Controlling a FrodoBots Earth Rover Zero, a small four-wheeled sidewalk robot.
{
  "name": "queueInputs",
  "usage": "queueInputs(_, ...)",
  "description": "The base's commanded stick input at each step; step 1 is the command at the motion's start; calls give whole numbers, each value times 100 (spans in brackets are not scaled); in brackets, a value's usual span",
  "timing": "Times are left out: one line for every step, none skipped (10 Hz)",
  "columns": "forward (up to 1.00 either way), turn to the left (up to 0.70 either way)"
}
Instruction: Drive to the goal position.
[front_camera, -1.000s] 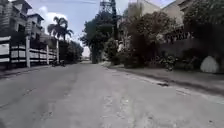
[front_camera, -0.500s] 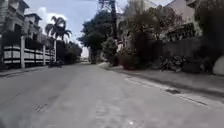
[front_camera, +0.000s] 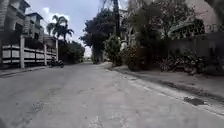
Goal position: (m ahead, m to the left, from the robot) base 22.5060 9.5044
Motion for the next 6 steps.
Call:
queueInputs(100, 0)
queueInputs(100, 0)
queueInputs(100, 0)
queueInputs(100, 0)
queueInputs(100, 0)
queueInputs(100, 0)
